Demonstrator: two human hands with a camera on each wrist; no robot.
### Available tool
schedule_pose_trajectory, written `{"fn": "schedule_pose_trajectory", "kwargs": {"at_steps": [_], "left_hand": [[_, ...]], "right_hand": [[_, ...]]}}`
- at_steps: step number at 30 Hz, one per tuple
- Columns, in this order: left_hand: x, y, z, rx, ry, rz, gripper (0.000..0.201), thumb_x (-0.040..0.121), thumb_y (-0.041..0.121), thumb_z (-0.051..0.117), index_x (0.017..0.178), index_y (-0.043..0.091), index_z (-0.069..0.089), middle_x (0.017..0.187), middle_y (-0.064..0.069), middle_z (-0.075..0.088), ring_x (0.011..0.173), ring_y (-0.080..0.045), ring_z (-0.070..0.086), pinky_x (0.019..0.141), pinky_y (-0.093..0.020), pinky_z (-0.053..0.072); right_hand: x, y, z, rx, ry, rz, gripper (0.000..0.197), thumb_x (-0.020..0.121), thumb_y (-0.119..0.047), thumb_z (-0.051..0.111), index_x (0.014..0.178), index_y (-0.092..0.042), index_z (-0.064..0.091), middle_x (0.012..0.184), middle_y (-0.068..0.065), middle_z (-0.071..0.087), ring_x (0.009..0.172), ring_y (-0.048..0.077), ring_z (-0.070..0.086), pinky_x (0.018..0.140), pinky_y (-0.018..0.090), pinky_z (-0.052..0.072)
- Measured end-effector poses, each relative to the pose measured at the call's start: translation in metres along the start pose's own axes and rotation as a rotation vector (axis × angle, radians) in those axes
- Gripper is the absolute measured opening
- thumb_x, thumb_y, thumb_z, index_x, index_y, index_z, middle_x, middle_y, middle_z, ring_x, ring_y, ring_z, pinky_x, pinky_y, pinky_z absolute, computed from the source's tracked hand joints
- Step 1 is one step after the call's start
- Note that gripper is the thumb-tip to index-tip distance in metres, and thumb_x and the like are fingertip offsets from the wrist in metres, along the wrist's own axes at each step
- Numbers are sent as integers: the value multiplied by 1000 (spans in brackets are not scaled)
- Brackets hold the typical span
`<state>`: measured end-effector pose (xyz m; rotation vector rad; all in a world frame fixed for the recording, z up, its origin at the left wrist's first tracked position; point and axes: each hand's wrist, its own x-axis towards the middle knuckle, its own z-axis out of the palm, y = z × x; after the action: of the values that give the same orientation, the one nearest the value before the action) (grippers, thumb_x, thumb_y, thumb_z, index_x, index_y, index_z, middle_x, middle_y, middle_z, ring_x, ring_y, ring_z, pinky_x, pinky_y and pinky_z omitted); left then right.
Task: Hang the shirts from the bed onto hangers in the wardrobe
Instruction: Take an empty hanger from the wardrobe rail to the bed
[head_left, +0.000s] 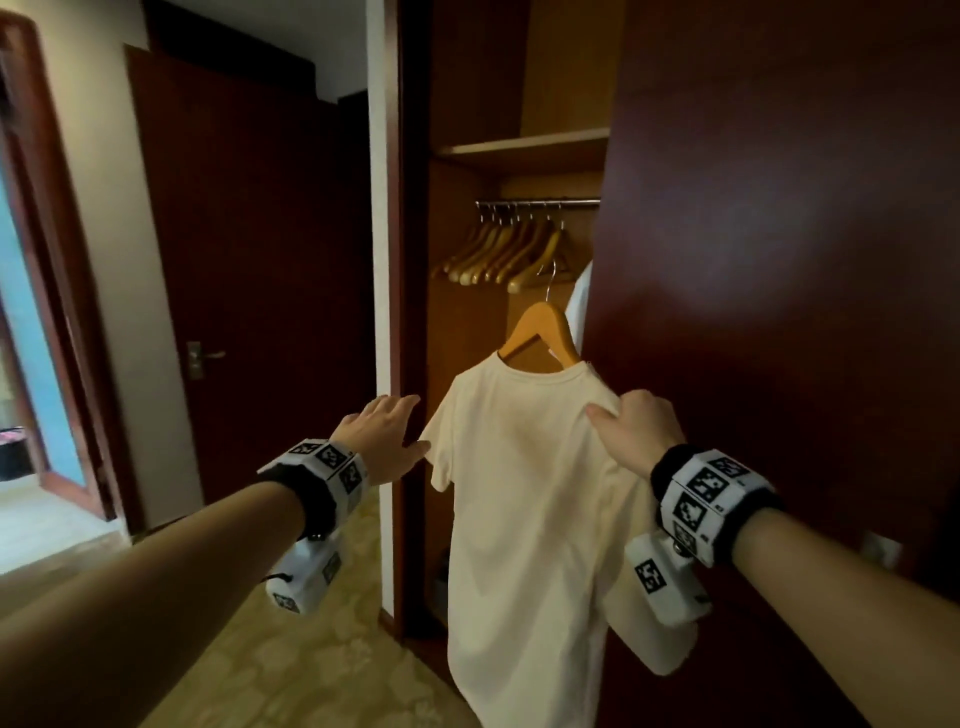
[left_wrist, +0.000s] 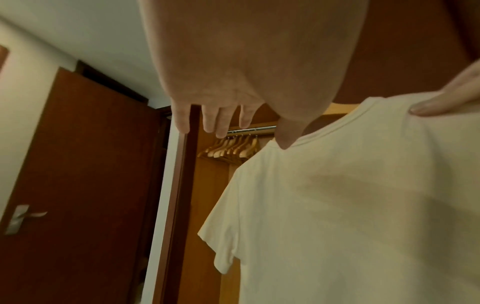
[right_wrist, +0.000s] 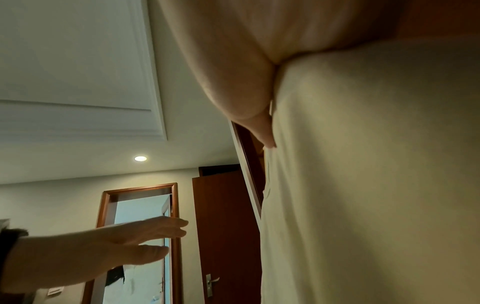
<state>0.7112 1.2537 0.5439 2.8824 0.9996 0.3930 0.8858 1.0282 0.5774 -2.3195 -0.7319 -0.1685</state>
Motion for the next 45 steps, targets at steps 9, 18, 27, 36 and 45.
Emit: {"fn": "schedule_pose_trajectory", "kwargs": {"at_steps": [9, 18, 27, 36, 45], "left_hand": [[124, 0, 16, 22, -54, -1, 74, 99, 51, 46, 157, 22, 11, 163, -4, 20, 149, -24, 20, 118, -49, 23], [280, -27, 45, 14, -63, 158, 74, 99, 52, 46, 157, 25, 9, 164, -2, 14, 151, -23, 14, 121, -49, 19], [460, -47, 50, -15, -59, 367, 74, 100, 53, 42, 158, 24, 6, 165, -2, 11, 152, -21, 6, 121, -47, 14], [584, -2, 56, -49, -3, 516, 75, 100, 53, 40, 157, 19, 5, 165, -4, 7, 152, -22, 2, 121, -46, 12], [668, 42, 17, -135, 146, 701, 73, 97, 55, 42, 157, 32, 7, 164, 1, 12, 151, -22, 9, 119, -49, 15]], "right_hand": [[143, -32, 49, 21, -14, 64, 49, 100, -34, 52, 130, 4, 55, 131, 25, 57, 119, 40, 56, 94, 37, 46], [274, -52, 99, -76, 91, 148, 49, 99, -34, 51, 130, 4, 54, 132, 26, 55, 120, 41, 55, 91, 37, 46], [388, -78, 132, -146, 246, 345, 45, 100, -31, 52, 132, 1, 53, 136, 25, 53, 124, 42, 52, 98, 40, 45], [492, -107, 115, -262, 436, 350, 41, 99, -23, 51, 136, -4, 49, 142, 19, 47, 123, 37, 52, 89, 35, 45], [589, -113, 100, -342, 476, 425, 31, 97, -18, 53, 121, 2, 57, 119, 21, 62, 108, 38, 62, 74, 36, 45]]}}
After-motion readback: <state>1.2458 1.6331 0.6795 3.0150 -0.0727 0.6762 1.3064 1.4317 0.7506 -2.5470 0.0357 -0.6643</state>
